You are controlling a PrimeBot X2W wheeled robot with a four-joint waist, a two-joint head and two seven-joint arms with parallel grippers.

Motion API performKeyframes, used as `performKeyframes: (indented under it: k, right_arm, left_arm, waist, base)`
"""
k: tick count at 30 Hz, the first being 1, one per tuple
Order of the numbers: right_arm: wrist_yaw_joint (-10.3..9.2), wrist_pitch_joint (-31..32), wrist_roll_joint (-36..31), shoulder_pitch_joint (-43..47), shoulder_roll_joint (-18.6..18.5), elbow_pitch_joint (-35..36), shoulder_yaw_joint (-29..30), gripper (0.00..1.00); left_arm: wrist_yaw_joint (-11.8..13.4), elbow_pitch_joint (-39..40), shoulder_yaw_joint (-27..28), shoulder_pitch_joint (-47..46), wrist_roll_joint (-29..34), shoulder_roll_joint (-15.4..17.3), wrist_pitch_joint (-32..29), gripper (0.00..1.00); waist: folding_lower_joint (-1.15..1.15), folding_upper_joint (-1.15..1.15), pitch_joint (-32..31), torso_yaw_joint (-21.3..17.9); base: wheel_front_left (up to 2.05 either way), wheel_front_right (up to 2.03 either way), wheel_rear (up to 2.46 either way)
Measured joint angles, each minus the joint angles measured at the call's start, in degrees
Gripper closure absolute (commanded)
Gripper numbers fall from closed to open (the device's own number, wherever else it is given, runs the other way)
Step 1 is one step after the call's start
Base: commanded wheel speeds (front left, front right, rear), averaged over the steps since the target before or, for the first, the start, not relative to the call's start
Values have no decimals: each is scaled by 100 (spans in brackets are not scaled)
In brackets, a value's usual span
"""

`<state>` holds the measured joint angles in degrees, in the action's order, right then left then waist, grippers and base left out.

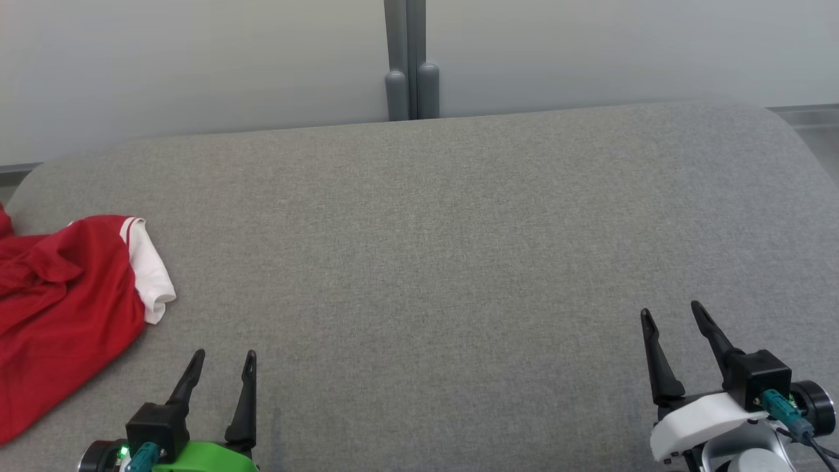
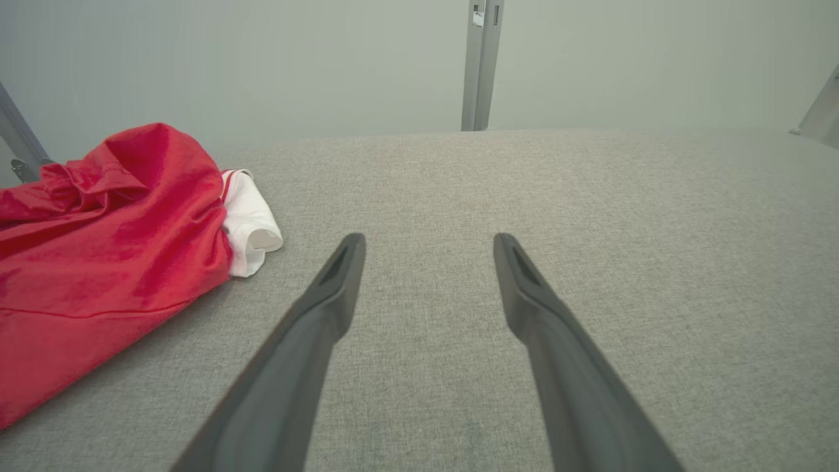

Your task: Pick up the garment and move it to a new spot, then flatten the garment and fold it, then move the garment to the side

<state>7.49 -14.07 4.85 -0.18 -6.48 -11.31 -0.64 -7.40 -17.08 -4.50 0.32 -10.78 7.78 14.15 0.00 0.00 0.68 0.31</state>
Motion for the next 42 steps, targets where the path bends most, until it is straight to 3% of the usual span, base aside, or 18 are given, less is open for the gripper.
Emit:
performKeyframes:
  k: [10, 30, 36, 42]
  right_arm:
    - [0, -92, -282, 24, 34, 13, 135, 0]
    - [1, -93, -236, 53, 52, 2, 182, 0]
    - [0, -94, -234, 88, 48, 33, 138, 0]
    - [1, -98, -224, 112, 46, 26, 44, 0]
  left_arm:
    - [-3, -112, 46, 29, 189, -18, 89, 0]
    - [-10, -252, 79, -13, -46, -70, 90, 0]
    - [-10, -270, 75, -114, -46, -102, 90, 0]
    - [-10, -291, 89, -144, -35, -129, 91, 0]
  waist:
    - [0, 0, 15, -8]
    - [0, 0, 28, 5]
    - [0, 0, 39, 211]
    - [0, 0, 21, 660]
  base:
    - [0, 0, 0]
    - [0, 0, 0]
    - [0, 0, 0]
    - [0, 0, 0]
